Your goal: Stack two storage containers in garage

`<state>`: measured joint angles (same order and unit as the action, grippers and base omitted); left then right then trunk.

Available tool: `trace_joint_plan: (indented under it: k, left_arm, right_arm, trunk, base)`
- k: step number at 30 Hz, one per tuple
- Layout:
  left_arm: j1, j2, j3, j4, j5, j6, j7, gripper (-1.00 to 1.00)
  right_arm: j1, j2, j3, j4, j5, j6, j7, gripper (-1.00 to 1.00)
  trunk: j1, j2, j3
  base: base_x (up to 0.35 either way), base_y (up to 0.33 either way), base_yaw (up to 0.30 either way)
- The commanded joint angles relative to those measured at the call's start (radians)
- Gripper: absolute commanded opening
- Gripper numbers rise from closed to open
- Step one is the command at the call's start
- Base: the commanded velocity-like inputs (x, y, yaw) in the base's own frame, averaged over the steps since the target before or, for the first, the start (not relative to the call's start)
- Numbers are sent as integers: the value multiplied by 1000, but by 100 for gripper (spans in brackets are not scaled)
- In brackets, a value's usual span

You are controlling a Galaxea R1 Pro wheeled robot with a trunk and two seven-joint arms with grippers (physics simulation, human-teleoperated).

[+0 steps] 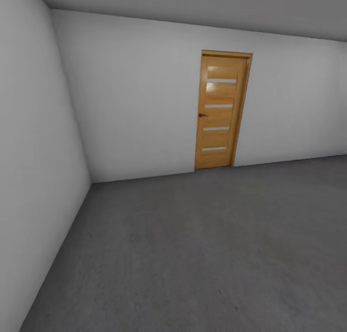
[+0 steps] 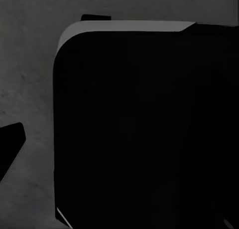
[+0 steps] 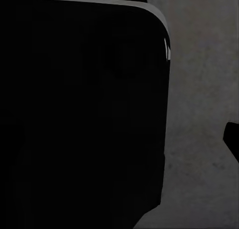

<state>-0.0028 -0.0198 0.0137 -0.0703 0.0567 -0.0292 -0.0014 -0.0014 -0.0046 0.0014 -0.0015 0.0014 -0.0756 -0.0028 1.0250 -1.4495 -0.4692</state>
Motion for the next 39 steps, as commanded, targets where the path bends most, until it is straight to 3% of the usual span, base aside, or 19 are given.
trace_joint_plan:
  k: [1, 19, 39]
  left_arm:
    - [0, 0, 1, 1, 6, -3, 0, 100]
    - [0, 0, -1, 1, 6, 0, 0, 100]
    - [0, -2, -3, 3, 11, 11, 0, 100]
  right_arm:
    - [0, 0, 0, 0, 0, -3, 0, 100]
    - [0, 0, 5, 0, 3, -3, 0, 100]
    - [0, -2, 5, 0, 3, -1, 2, 100]
  trunk:
    - [0, 0, -1]
    - [0, 0, -1]
    - [0, 0, -1]
  base:
    - [0, 0, -287]
    - [124, 0, -281]
    - [319, 0, -23]
